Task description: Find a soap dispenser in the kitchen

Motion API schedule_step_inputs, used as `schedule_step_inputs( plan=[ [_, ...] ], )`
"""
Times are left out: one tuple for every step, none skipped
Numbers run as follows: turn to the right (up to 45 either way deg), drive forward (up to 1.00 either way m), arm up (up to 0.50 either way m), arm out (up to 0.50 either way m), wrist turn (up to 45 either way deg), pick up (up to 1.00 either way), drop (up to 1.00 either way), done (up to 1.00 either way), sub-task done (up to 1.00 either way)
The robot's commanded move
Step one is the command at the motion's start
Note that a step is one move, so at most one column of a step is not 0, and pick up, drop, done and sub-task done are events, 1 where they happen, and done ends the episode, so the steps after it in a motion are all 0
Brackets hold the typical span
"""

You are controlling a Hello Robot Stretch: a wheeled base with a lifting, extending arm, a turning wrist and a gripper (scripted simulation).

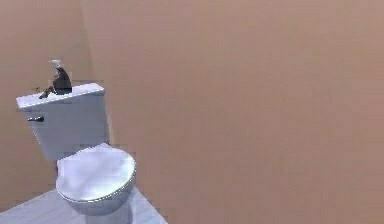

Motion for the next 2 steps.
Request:
schedule_step_inputs(
  plan=[
    [-45.0, 0.00, 0.00, 0.00, 0.0, 0.00, 0.00, 0.00, 0.00],
    [-24.0, 0.00, 0.00, 0.00, 0.0, 0.00, 0.00, 0.00, 0.00]
  ],
)
